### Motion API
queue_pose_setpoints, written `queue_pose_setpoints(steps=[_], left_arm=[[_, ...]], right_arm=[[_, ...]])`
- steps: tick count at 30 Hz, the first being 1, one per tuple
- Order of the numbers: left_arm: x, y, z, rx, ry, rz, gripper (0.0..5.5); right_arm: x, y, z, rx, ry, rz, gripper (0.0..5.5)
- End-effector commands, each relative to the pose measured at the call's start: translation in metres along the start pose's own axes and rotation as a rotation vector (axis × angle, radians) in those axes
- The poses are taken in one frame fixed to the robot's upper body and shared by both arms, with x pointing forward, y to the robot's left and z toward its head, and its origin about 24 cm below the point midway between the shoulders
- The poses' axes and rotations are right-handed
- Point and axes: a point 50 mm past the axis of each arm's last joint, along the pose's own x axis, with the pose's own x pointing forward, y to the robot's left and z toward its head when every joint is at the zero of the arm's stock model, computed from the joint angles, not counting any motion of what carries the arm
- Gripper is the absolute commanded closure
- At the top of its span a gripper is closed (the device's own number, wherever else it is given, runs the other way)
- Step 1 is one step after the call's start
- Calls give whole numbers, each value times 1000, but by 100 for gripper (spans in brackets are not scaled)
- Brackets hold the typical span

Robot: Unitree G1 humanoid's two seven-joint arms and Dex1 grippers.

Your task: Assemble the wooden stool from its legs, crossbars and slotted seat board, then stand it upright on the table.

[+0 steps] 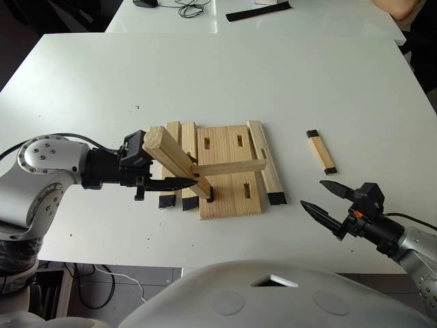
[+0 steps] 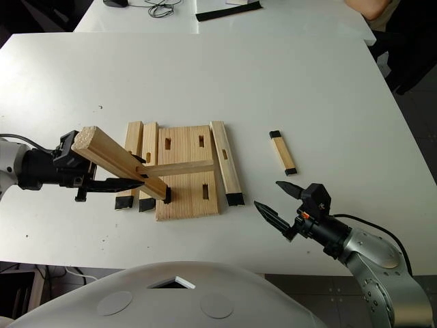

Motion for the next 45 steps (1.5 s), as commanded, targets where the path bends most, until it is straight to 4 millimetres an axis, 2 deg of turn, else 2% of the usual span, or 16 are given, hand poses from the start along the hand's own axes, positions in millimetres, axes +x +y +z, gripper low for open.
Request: queue_pose_setpoints(steps=[1,10,21,30,38,39,45], left_arm=[[-1,4,2,49,20,16,346],[5,-8,-17,109,67,-18,346],[14,1,-48,39,98,92,346],[23,24,-40,115,110,83,346],[29,48,-21,31,76,88,346],[30,52,-23,30,95,109,307],[27,60,-57,-69,183,230,221]], right_arm=[[-1,0,1,-15,1,-8,118],[0,-2,3,-20,6,5,118],[5,-6,7,-40,23,35,118],[8,-11,9,-52,35,50,118],[12,-11,9,-53,36,57,118],[12,-11,9,-53,36,57,116],[15,-11,9,-54,35,63,116]])
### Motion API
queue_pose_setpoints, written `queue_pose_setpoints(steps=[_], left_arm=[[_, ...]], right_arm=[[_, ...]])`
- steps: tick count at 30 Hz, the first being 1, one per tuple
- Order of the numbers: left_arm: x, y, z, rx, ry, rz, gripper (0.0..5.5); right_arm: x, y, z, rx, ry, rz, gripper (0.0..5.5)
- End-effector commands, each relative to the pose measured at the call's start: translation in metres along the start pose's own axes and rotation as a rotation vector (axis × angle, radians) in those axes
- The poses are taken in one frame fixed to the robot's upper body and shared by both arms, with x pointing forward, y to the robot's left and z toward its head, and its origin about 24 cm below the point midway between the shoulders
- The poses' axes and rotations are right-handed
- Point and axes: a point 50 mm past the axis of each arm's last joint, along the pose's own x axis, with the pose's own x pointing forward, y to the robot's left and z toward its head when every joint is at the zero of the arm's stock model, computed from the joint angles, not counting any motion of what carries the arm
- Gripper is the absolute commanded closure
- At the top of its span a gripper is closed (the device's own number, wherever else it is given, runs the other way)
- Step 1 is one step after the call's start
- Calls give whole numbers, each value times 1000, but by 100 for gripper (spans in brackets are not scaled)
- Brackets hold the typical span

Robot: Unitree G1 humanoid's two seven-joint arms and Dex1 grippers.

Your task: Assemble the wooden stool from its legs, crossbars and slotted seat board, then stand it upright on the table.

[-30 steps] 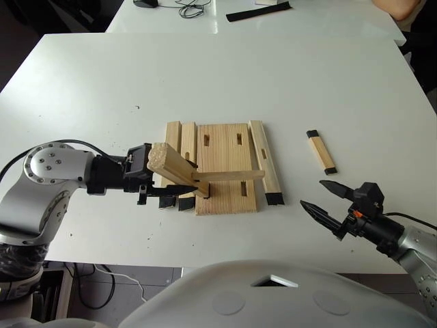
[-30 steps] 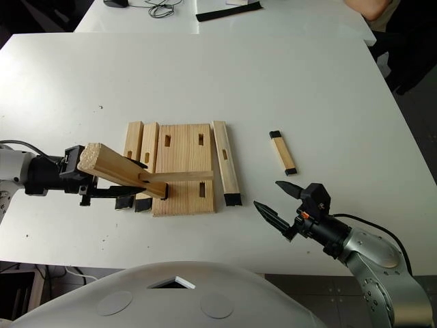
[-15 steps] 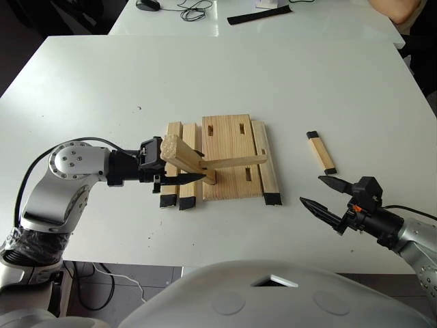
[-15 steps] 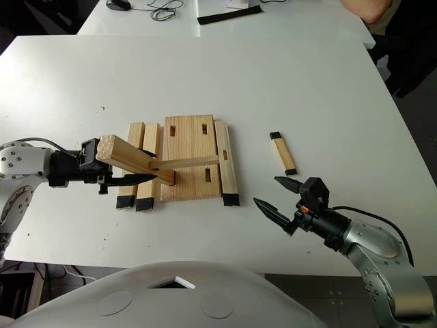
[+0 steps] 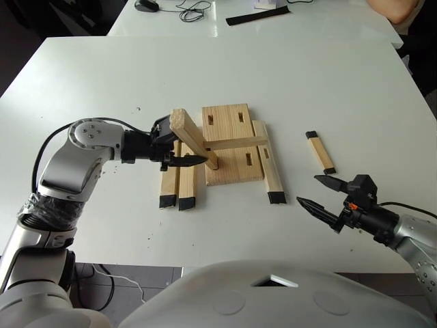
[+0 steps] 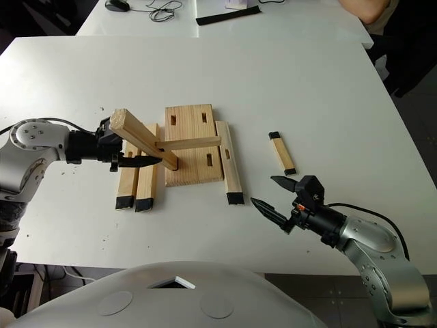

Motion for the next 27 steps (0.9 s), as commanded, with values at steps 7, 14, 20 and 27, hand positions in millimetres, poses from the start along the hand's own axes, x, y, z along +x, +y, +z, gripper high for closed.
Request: queue_pose_setpoints(steps=[7,14,20,27], left_arm=[[-36,6,1,-110,-53,105,170],[-69,-2,7,-236,73,181,170],[-54,-31,-15,-477,224,255,170],[-43,-50,-22,-655,294,372,170]], right_arm=[[-7,1,-5,12,12,-41,116],[-20,24,-18,67,-15,-148,116],[-21,33,-22,84,-33,-204,116],[-23,34,-23,80,-25,-210,116]])
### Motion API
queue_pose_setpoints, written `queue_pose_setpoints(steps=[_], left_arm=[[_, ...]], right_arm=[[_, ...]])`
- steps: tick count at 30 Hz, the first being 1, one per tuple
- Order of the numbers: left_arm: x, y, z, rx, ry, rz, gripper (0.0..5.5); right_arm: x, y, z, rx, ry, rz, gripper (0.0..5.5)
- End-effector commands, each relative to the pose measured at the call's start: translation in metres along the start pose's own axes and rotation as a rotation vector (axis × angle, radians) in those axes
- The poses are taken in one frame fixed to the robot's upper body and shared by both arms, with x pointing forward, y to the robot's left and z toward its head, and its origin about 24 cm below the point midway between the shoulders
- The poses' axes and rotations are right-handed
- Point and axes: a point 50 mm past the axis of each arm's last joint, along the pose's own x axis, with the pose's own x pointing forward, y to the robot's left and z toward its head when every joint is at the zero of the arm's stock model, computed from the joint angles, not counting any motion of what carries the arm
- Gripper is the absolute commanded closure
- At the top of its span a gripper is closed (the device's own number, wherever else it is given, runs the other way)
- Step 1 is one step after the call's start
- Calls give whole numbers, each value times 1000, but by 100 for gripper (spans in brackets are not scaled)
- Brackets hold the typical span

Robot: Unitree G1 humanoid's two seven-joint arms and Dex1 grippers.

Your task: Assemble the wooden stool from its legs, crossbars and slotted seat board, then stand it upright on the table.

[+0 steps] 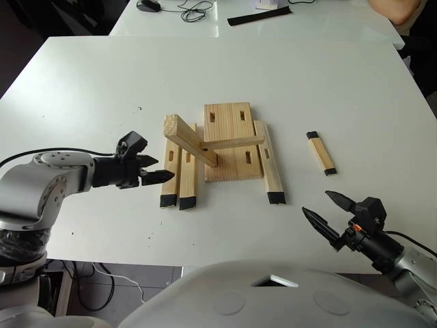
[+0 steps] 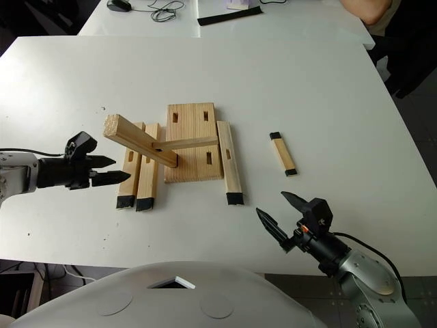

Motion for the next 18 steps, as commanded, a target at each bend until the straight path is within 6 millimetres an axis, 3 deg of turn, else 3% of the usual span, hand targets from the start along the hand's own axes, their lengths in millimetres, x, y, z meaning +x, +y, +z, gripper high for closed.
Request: queue_pose_setpoints(steps=[1,6,18], left_arm=[[-2,-23,-6,-7,21,-48,170],[1,-28,-16,-12,53,-16,170],[15,-3,-31,-18,104,74,170]], right_arm=[[-1,0,1,-20,6,0,116],[1,-1,2,-24,8,9,116],[5,0,-2,-14,10,10,116]])
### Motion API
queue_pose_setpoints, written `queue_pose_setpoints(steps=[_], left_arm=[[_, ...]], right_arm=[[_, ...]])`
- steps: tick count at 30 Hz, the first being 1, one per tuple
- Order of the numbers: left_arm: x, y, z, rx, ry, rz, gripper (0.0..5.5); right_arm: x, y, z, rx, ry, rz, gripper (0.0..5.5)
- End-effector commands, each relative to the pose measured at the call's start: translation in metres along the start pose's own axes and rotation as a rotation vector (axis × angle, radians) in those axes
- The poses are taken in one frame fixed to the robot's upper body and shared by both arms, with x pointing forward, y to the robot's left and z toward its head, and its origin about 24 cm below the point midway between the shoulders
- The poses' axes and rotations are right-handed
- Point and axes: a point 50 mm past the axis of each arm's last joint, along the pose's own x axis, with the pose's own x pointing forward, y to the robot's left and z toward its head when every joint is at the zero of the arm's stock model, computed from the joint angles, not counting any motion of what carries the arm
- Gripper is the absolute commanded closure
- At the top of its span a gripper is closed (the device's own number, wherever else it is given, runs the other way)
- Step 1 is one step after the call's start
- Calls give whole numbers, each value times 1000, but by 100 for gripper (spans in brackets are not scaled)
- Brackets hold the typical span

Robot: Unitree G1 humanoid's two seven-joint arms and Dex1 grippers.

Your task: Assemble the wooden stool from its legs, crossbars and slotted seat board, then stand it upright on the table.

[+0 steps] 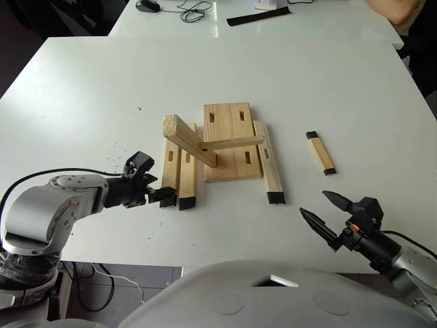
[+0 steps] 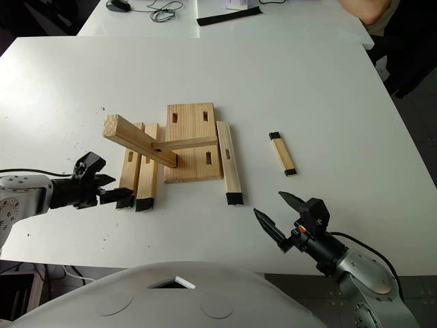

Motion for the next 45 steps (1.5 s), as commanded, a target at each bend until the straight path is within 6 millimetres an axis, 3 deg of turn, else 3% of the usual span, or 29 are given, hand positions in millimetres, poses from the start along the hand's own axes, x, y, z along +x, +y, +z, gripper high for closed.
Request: queue_pose_setpoints(steps=[1,8,14,23,29,33,36,41,45], left_arm=[[4,15,-1,11,21,47,170],[0,52,21,64,-25,139,170],[11,52,35,63,-85,94,170],[17,57,0,28,-5,115,170],[23,43,-18,21,15,68,170],[25,38,-30,-27,15,54,229],[31,48,-35,-85,1,151,275],[40,59,-27,-98,-55,263,345],[42,57,-15,-109,-120,238,350]], right_arm=[[2,-1,0,-12,5,-6,116],[0,0,-3,-5,7,-16,116],[4,-2,-1,-13,1,-8,116],[3,-9,3,-34,18,11,116],[4,-10,4,-33,16,14,116],[5,-12,7,-40,15,16,116],[6,-14,8,-43,15,20,116],[8,-13,9,-42,12,27,116],[9,-15,10,-46,15,25,116]])
